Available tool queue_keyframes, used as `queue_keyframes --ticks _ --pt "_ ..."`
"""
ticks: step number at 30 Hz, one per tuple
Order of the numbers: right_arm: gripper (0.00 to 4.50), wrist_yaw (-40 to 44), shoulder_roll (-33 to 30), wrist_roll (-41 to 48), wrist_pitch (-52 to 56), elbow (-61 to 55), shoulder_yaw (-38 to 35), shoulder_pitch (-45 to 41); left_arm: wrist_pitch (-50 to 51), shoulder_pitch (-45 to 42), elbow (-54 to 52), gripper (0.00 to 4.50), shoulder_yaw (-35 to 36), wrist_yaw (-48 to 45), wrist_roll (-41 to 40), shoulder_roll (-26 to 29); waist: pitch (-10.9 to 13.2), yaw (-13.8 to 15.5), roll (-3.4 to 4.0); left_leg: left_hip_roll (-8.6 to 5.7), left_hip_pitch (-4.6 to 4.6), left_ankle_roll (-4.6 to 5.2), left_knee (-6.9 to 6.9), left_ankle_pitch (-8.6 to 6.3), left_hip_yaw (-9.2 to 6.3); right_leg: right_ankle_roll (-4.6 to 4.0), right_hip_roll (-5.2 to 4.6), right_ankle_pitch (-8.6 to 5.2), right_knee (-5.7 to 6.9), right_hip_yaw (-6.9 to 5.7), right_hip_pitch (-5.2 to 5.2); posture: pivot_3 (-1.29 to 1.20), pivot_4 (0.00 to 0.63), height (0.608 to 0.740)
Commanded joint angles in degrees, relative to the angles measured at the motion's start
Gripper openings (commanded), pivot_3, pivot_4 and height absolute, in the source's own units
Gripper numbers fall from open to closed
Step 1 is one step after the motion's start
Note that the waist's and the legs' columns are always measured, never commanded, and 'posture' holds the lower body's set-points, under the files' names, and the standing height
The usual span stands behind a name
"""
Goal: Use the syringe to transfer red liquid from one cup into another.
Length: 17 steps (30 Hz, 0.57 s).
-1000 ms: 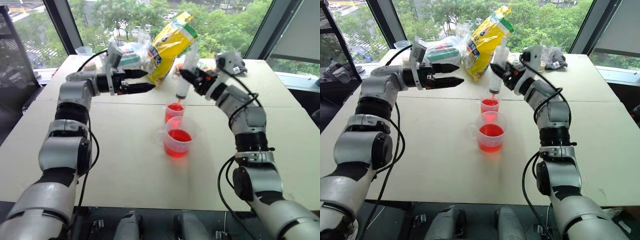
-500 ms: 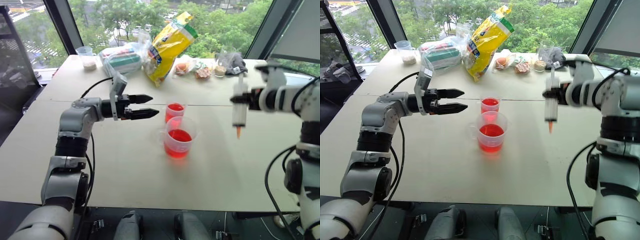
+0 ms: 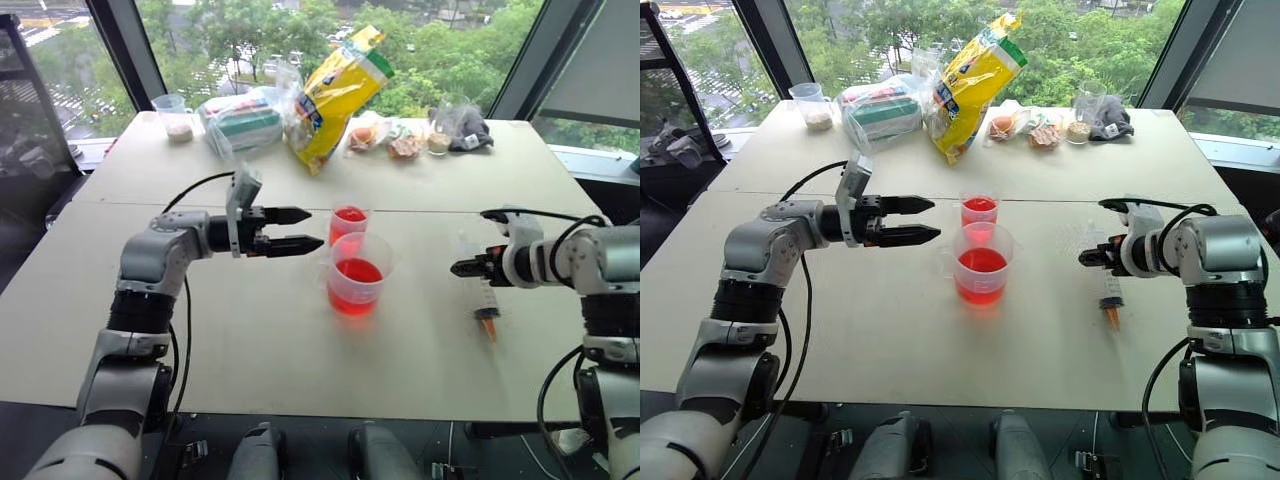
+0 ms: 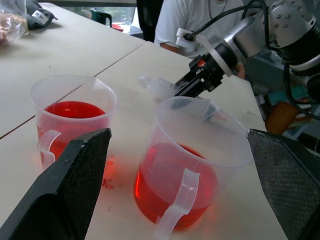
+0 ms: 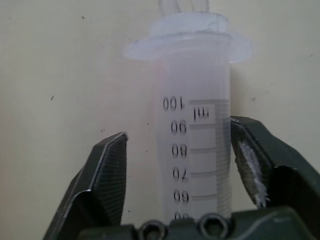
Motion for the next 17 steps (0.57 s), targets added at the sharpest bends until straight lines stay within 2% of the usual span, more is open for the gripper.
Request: queue_keyframes --ticks 1,8,12,17 --pt "4.44 0.0 -0.4 -0.5 -0.2 -2.4 -2.0 0.0 -0.7 1.1 -3.4 4.50 -1.8 -0.4 -0.2 1.4 0.0 0.0 0.00 0.00 0.02 0.00 0.00 0.00 -0.01 0.00 0.00 0.00 -0.02 -0.01 0.03 0.00 0.150 0.740" --pt "4.44 2.9 -4.6 3.5 1.2 -22.7 -8.0 3.4 -0.4 2.1 -5.2 4.50 -2.3 -0.1 -1.3 3.0 0.0 0.1 0.02 -0.01 0.01 0.00 -0.02 0.00 -0.04 0.00 -0.01 0.00 -0.02 -0.01 0.01 0.00 0.150 0.740" --pt "4.44 10.6 -8.6 13.2 3.5 -42.6 -18.7 9.8 0.6 3.7 -7.6 4.50 -1.8 -0.1 -2.1 5.2 0.0 0.3 0.02 0.01 -0.01 0.01 -0.09 -0.01 -0.11 0.00 -0.01 -0.01 -0.10 -0.05 0.02 0.00 0.150 0.740" --pt "4.44 13.6 -8.1 18.5 3.9 -53.3 -29.2 18.5 1.1 6.0 -9.8 4.50 -1.8 -1.1 -3.2 8.5 0.0 0.1 0.00 0.02 0.05 0.02 -0.03 -0.01 -0.13 0.01 -0.04 -0.01 -0.16 -0.06 0.16 0.00 0.150 0.740"
